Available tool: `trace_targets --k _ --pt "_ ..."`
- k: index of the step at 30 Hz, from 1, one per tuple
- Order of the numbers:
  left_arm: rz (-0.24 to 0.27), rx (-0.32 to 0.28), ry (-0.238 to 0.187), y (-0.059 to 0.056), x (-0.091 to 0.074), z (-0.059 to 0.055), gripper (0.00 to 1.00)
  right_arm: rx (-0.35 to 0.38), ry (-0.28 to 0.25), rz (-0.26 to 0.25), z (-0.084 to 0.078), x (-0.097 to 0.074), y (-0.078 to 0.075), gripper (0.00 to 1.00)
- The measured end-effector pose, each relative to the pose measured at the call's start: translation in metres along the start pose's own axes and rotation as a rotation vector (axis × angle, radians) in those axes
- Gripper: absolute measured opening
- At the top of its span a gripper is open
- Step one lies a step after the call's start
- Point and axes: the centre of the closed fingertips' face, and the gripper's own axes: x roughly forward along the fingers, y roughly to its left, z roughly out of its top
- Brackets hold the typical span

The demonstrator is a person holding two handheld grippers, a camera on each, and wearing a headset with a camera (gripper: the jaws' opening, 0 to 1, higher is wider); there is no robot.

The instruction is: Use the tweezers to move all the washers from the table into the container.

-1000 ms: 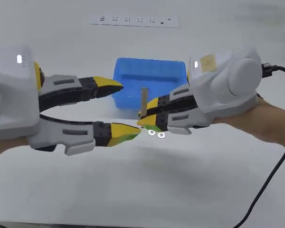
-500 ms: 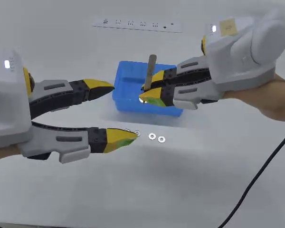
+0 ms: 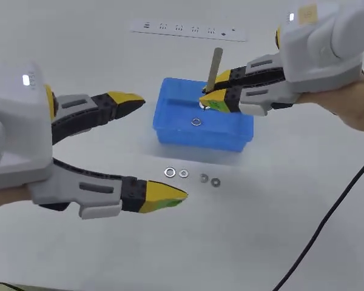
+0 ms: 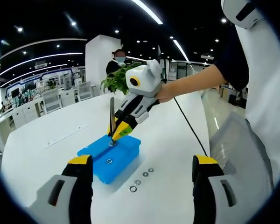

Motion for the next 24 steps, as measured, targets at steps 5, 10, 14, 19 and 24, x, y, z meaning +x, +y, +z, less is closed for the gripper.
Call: trace_targets --k 5,10,14,19,24 --pt "0.074 -0.021 0.007 0.012 -0.005 0.0 1.0 0.016 0.03 -0.004 -0.021 0.01 -0.009 0.09" --pt "0.085 -0.03 0.023 0.012 -0.008 0.0 1.0 0.035 0.041 0.005 -0.035 0.018 -0.009 0.09" --pt "0.121 -0.095 0.049 0.017 -0.011 -0.004 1.0 0.033 0.037 0.021 -0.043 0.023 -0.005 0.09" --pt "0.125 -0.095 0.055 0.013 -0.011 -0.004 1.0 0.045 0.04 0.022 -0.05 0.029 -0.004 0.09" --pt "0.123 -0.102 0.062 0.011 -0.011 -0.009 1.0 0.034 0.05 0.024 -0.053 0.03 -0.002 0.1"
